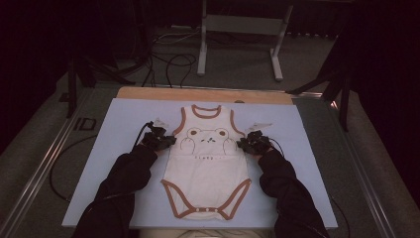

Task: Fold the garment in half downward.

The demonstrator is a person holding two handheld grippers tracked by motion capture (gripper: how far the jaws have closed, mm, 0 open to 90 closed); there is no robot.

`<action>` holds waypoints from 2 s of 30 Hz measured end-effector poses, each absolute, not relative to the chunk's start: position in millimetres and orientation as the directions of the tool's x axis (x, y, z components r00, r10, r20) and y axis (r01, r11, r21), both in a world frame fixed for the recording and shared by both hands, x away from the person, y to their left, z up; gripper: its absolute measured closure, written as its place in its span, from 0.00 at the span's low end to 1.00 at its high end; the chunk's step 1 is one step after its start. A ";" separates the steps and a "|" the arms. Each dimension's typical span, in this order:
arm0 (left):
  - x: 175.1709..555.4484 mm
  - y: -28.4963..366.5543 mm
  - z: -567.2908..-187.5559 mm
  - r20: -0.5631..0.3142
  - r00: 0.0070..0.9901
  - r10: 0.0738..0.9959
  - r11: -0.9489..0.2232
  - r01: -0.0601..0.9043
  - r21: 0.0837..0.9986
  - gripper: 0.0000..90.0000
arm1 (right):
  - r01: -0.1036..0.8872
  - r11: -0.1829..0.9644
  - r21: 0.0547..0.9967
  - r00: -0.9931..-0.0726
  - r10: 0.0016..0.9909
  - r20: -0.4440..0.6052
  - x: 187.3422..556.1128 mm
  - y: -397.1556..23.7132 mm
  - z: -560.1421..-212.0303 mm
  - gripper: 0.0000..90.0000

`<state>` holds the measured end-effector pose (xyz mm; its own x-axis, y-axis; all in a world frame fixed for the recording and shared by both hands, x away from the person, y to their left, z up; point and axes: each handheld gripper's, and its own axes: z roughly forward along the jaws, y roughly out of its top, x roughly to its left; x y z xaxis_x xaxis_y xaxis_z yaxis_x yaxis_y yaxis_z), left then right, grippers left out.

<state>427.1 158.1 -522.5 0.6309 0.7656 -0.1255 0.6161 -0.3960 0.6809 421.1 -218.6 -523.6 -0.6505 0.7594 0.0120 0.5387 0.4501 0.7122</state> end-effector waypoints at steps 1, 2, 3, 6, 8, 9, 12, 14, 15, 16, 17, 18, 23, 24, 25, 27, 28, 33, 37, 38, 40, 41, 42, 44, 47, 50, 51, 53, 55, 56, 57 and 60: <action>426.9 157.1 -522.1 -0.122 0.630 0.767 -0.398 0.617 0.679 0.99 | 0.537 0.454 0.711 -0.653 0.757 0.010 420.9 -217.6 -523.4 0.89; 426.6 155.7 -521.2 -0.109 0.632 0.767 -0.410 0.613 0.675 1.00 | 0.533 0.458 0.711 -0.659 0.752 0.010 420.8 -216.9 -523.4 0.92; 426.4 154.8 -521.0 -0.101 0.632 0.768 -0.413 0.610 0.676 1.00 | 0.529 0.466 0.709 -0.663 0.748 0.003 420.4 -215.5 -523.1 0.95; 426.3 153.8 -519.9 -0.100 0.630 0.770 -0.415 0.614 0.671 1.00 | 0.522 0.481 0.704 -0.669 0.743 -0.011 420.0 -213.4 -522.1 0.97; 425.4 154.5 -517.7 -0.102 0.628 0.771 -0.418 0.620 0.664 1.00 | 0.513 0.487 0.707 -0.670 0.742 -0.024 419.2 -212.7 -521.0 0.98; 424.8 155.2 -516.2 -0.097 0.630 0.771 -0.420 0.617 0.666 1.00 | 0.507 0.488 0.711 -0.672 0.740 -0.029 418.3 -213.0 -519.7 0.98; 422.0 156.5 -510.2 -0.109 0.634 0.766 -0.411 0.613 0.674 1.00 | 0.493 0.486 0.722 -0.674 0.738 -0.038 415.8 -213.7 -515.4 0.98; 420.3 157.3 -505.5 -0.116 0.641 0.759 -0.413 0.611 0.676 1.00 | 0.485 0.489 0.725 -0.677 0.735 -0.042 414.1 -214.3 -511.5 0.98; 418.7 157.4 -503.2 -0.116 0.644 0.756 -0.412 0.606 0.680 1.00 | 0.479 0.487 0.730 -0.677 0.734 -0.045 413.2 -214.5 -509.6 0.98; 417.0 157.7 -500.5 -0.110 0.646 0.756 -0.416 0.603 0.681 1.00 | 0.476 0.489 0.731 -0.678 0.733 -0.049 412.2 -214.6 -507.9 0.98; 415.8 158.3 -498.5 -0.106 0.651 0.752 -0.420 0.596 0.684 1.00 | 0.474 0.493 0.730 -0.681 0.730 -0.051 411.1 -215.0 -506.2 0.98; 414.1 158.9 -496.7 -0.102 0.656 0.748 -0.423 0.590 0.688 1.00 | 0.472 0.494 0.731 -0.683 0.729 -0.052 409.8 -215.3 -504.9 0.98; 402.0 164.1 -488.2 -0.114 0.671 0.733 -0.419 0.577 0.702 1.00 | 0.458 0.498 0.737 -0.692 0.719 -0.056 398.5 -219.3 -499.3 0.98; 398.6 164.7 -486.8 -0.117 0.674 0.729 -0.416 0.573 0.707 1.00 | 0.456 0.497 0.738 -0.694 0.718 -0.054 396.3 -219.7 -498.6 0.98; 396.1 165.3 -485.8 -0.122 0.676 0.727 -0.414 0.573 0.708 1.00 | 0.453 0.503 0.736 -0.697 0.715 -0.059 393.2 -220.2 -497.4 0.98; 389.1 167.0 -483.0 -0.127 0.686 0.717 -0.417 0.567 0.711 1.00 | 0.445 0.505 0.740 -0.703 0.709 -0.061 386.8 -221.1 -494.9 0.98; 385.0 168.2 -481.6 -0.129 0.692 0.710 -0.419 0.564 0.712 1.00 | 0.440 0.508 0.740 -0.705 0.706 -0.065 384.3 -221.2 -494.0 0.97; 370.3 170.8 -479.1 -0.139 0.704 0.697 -0.422 0.559 0.714 1.00 | 0.419 0.523 0.742 -0.720 0.689 -0.079 365.2 -220.1 -487.5 0.97; 360.3 171.2 -479.0 -0.132 0.714 0.688 -0.438 0.553 0.709 1.00 | 0.413 0.525 0.744 -0.726 0.683 -0.079 351.8 -219.8 -484.9 0.97; 357.3 171.3 -479.2 -0.136 0.717 0.683 -0.440 0.553 0.708 1.00 | 0.412 0.527 0.744 -0.727 0.681 -0.080 349.2 -219.9 -484.6 0.97; 352.2 171.8 -479.2 -0.138 0.724 0.676 -0.444 0.549 0.708 1.00 | 0.406 0.533 0.743 -0.734 0.674 -0.082 342.7 -220.7 -484.2 0.97; 350.4 171.7 -479.2 -0.139 0.726 0.673 -0.447 0.549 0.706 1.00 | 0.404 0.535 0.742 -0.738 0.670 -0.082 338.8 -221.4 -484.2 0.97; 347.3 172.0 -479.1 -0.130 0.730 0.671 -0.456 0.544 0.704 1.00 | 0.404 0.535 0.742 -0.740 0.668 -0.079 336.4 -221.9 -484.1 0.97; 343.3 173.4 -479.2 -0.137 0.736 0.663 -0.459 0.544 0.702 1.00 | 0.400 0.539 0.741 -0.748 0.659 -0.075 330.4 -223.2 -484.4 0.97; 336.9 174.7 -479.9 -0.146 0.741 0.655 -0.462 0.546 0.698 1.00 | 0.399 0.549 0.734 -0.759 0.647 -0.072 321.7 -224.4 -485.6 0.97; 330.0 174.6 -483.2 -0.157 0.752 0.641 -0.475 0.548 0.688 1.00 | 0.399 0.561 0.725 -0.768 0.637 -0.070 315.4 -225.1 -487.3 0.97; 328.5 174.4 -484.4 -0.163 0.752 0.638 -0.474 0.551 0.687 1.00 | 0.400 0.566 0.721 -0.772 0.632 -0.068 313.2 -225.7 -488.4 0.97; 325.2 173.9 -487.8 -0.166 0.753 0.637 -0.481 0.556 0.677 1.00 | 0.405 0.576 0.710 -0.775 0.629 -0.068 310.2 -226.2 -491.0 0.97; 323.0 174.1 -491.0 -0.178 0.758 0.628 -0.484 0.559 0.674 1.00 | 0.411 0.578 0.705 -0.778 0.626 -0.060 308.1 -226.9 -494.4 0.97; 321.5 173.6 -492.7 -0.172 0.756 0.631 -0.488 0.560 0.670 1.00 | 0.411 0.582 0.702 -0.778 0.625 -0.062 307.5 -227.1 -495.7 0.96; 321.2 173.6 -493.6 -0.172 0.758 0.629 -0.490 0.558 0.669 1.00 | 0.419 0.576 0.702 -0.775 0.630 -0.055 306.4 -227.0 -498.0 0.96; 320.1 173.2 -497.1 -0.167 0.758 0.631 -0.500 0.562 0.659 1.00 | 0.419 0.584 0.695 -0.776 0.628 -0.059 304.7 -227.5 -501.9 0.96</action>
<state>320.1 173.2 -497.1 0.7577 0.6308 -0.1675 0.5619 -0.5001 0.6589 304.7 -227.5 -501.9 -0.7760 0.6279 -0.0594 0.4192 0.5838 0.6953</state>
